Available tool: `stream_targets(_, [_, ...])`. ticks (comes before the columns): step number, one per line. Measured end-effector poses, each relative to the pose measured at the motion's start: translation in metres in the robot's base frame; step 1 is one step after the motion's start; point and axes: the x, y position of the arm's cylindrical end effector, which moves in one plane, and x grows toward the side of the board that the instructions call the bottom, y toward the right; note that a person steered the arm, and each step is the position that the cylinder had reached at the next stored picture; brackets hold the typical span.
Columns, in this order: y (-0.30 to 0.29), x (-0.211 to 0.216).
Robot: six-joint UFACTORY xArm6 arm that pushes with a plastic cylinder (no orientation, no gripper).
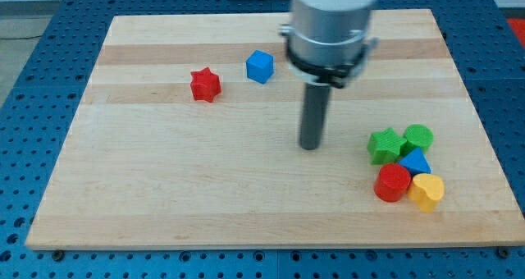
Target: Move the red star into a group of blocks
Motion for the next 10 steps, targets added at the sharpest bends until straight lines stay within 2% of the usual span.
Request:
stream_targets(2, [-0.142, -0.034])
stream_targets(3, [-0.193, -0.064])
stream_targets(4, [-0.204, -0.106])
stream_targets(5, [-0.174, -0.13])
stream_targets(6, [-0.134, -0.129])
stream_targets(7, [-0.114, -0.111])
stream_targets(10, [-0.116, -0.019])
